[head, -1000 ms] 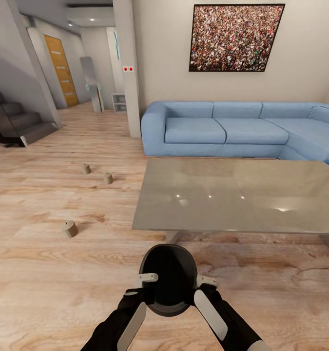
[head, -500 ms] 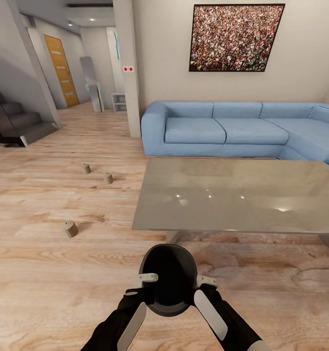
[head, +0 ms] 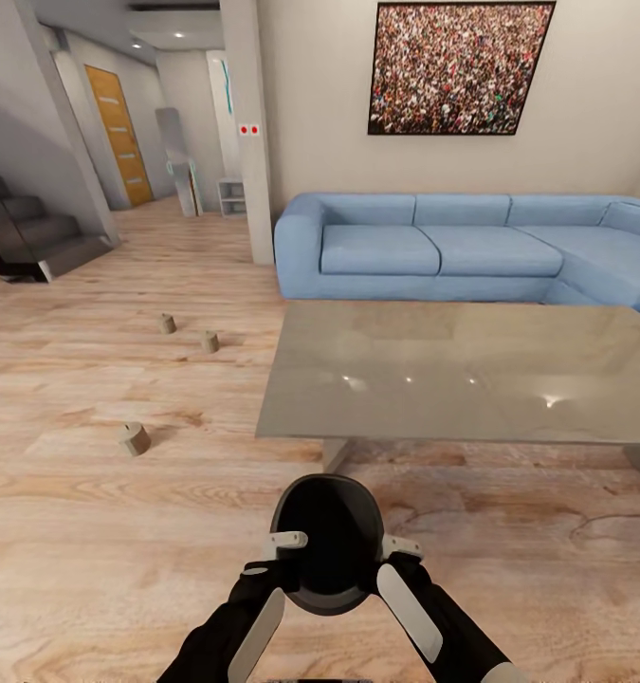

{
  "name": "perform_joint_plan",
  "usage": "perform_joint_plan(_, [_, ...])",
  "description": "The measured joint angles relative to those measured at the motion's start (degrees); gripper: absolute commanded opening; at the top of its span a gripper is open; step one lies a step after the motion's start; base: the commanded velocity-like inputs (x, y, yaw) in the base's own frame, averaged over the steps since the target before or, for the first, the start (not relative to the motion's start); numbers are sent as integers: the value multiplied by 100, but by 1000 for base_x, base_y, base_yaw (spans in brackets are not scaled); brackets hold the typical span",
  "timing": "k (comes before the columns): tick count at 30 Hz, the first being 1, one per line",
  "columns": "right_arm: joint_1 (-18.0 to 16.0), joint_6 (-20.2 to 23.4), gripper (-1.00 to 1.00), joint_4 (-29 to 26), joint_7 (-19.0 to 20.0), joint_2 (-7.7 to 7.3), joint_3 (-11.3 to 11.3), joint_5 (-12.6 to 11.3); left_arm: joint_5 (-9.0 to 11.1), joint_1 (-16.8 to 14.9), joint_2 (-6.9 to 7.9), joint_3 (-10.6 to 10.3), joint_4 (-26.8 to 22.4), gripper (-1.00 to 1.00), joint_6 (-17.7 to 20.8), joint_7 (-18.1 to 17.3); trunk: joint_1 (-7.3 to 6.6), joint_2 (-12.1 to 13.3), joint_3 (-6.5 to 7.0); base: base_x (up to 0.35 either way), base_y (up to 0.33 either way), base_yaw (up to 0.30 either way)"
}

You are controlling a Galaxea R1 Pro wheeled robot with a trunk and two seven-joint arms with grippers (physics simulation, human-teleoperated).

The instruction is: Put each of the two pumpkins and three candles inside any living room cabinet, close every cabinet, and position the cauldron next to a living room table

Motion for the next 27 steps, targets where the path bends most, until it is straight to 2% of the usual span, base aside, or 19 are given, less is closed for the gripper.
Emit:
perform_joint_plan(6, [-1,1,-100,-6,0,-1,7,10,-3,0,1,1,-2,-100,-4,-2,129,-234,-108,0,0,0])
perform_joint_plan(27, [-1,0,-100,-6,0,-1,7,10,-4,0,1,2,-2,-100,-3,-3,184,-264,-574,0,0,0])
